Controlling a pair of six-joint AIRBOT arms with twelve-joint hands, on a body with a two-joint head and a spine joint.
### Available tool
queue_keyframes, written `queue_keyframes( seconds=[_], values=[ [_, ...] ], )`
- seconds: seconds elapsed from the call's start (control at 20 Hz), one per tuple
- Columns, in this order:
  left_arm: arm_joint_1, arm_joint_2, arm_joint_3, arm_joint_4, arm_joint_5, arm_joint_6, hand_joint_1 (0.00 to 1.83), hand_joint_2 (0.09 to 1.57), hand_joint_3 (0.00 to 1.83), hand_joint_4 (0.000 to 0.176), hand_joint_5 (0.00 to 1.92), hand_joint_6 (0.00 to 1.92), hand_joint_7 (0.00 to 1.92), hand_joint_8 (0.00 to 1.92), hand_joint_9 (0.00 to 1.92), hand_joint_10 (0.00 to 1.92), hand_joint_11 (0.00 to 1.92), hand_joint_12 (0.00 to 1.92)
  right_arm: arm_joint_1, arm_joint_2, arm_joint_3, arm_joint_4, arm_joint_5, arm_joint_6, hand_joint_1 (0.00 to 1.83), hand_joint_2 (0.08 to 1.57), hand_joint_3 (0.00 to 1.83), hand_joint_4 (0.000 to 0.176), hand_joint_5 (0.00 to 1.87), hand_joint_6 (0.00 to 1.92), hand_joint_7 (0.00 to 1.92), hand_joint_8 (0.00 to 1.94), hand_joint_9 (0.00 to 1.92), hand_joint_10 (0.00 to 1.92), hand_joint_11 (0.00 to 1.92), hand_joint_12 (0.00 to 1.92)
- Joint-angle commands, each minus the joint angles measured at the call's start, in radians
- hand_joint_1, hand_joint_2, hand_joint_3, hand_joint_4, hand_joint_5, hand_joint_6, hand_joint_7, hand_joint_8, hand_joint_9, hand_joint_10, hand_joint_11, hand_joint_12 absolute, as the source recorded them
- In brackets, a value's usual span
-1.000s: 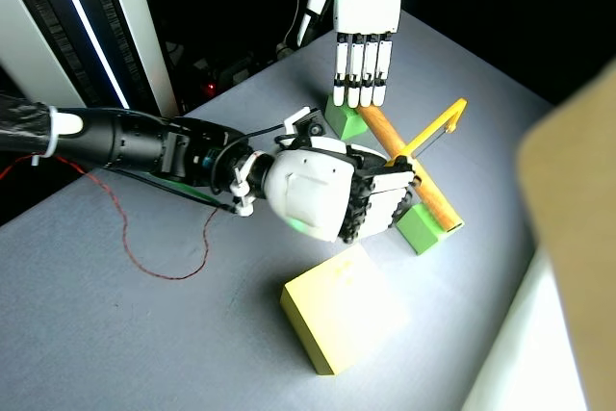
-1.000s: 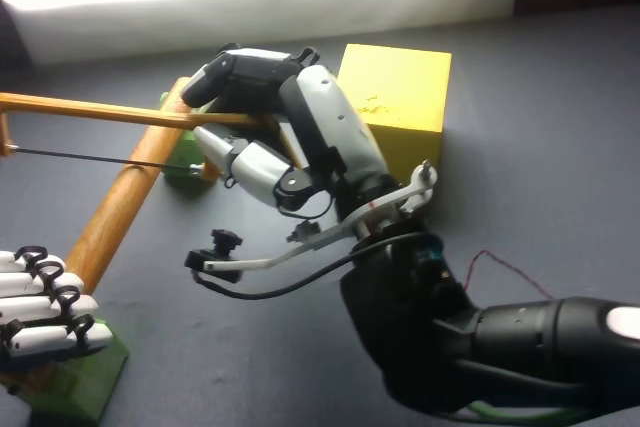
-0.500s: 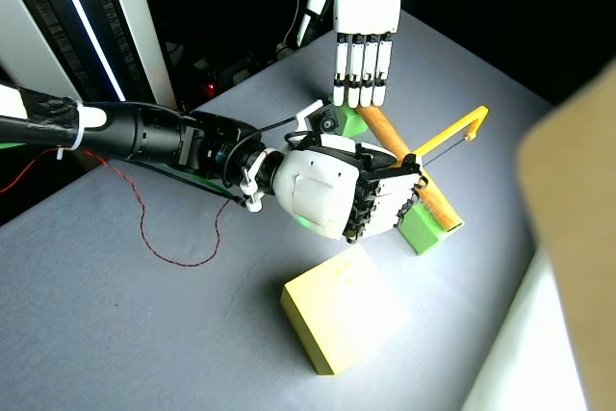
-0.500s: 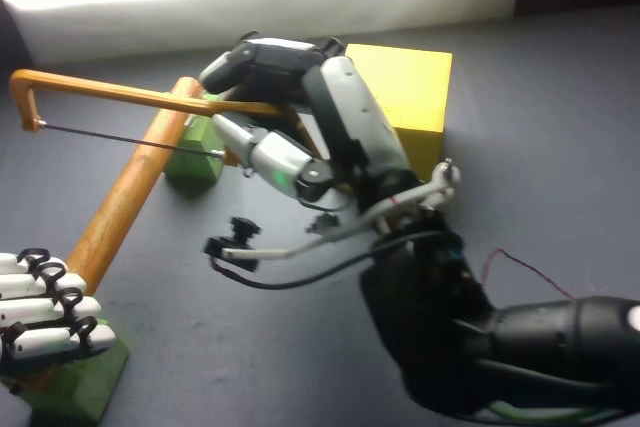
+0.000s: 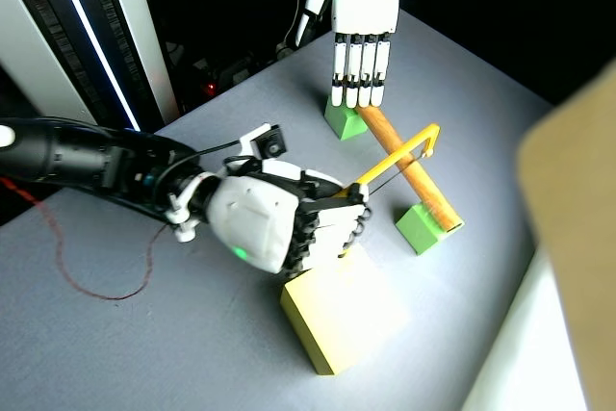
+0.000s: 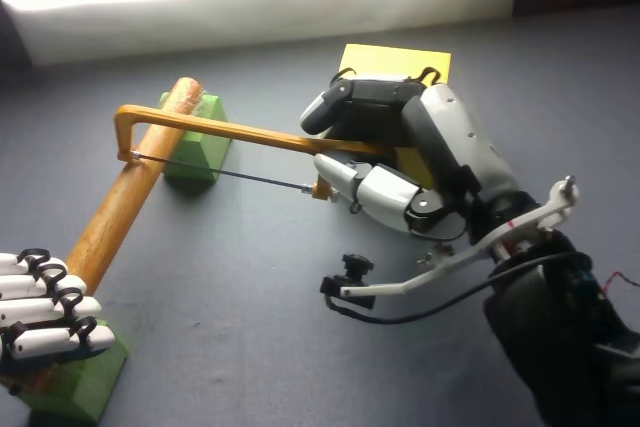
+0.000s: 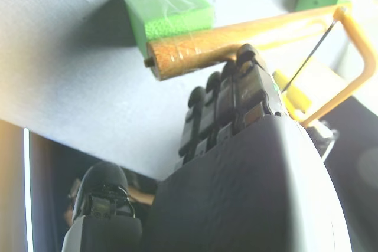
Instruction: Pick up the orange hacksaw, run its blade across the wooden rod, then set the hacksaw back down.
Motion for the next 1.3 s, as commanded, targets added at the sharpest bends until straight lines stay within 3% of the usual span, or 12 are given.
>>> queue_keyframes(
  seconds=[0.0,0.35,0.65,0.8,0.95,1.25],
  values=[
    [-0.005,0.001,0.003,-0.015,-0.015,0.001,0.00,1.19,0.00,0.000,0.04,0.01,0.02,0.00,0.00,0.00,0.01,0.00,0.001,0.010,-0.006,-0.067,0.104,0.011,1.39,1.10,0.00,0.000,0.90,0.87,1.01,0.98,1.03,1.21,0.94,1.37],
    [-0.006,0.001,0.002,-0.015,-0.015,0.000,0.00,1.18,0.00,0.000,0.06,0.01,0.03,0.01,0.00,0.00,0.01,0.01,0.003,0.141,-0.138,-0.067,0.103,-0.015,1.39,1.09,0.00,0.000,0.89,0.88,1.04,0.93,1.06,1.17,0.95,1.37],
    [-0.008,-0.001,0.002,-0.015,-0.014,0.000,0.00,1.19,0.00,0.000,0.05,0.00,0.01,0.00,0.00,0.00,0.01,0.01,-0.068,0.292,-0.251,-0.066,0.175,0.019,1.39,1.10,0.00,0.000,0.88,0.89,1.03,0.94,1.04,1.21,0.96,1.36],
    [-0.008,-0.002,0.002,-0.015,-0.010,0.000,0.00,1.20,0.01,0.000,0.06,0.00,0.02,0.00,0.00,0.00,0.01,0.01,-0.125,0.296,-0.264,-0.048,0.237,0.050,1.39,1.10,0.00,0.000,0.88,0.89,1.04,0.92,1.06,1.18,0.97,1.33],
    [-0.010,-0.003,0.000,-0.015,-0.010,0.000,0.00,1.20,0.01,0.000,0.05,0.00,0.02,0.00,0.00,0.00,0.00,0.00,-0.177,0.271,-0.264,-0.022,0.269,0.072,1.37,1.14,0.00,0.000,0.78,1.06,0.94,1.06,0.95,1.28,0.95,1.31],
    [-0.013,-0.006,-0.007,-0.015,-0.008,0.000,0.00,1.20,0.00,0.000,0.05,0.00,0.02,0.00,0.00,0.00,0.01,0.01,-0.281,0.153,-0.181,-0.004,0.346,0.147,1.37,1.15,0.00,0.000,0.76,1.09,0.94,1.06,0.93,1.30,0.91,1.35]
  ],
)
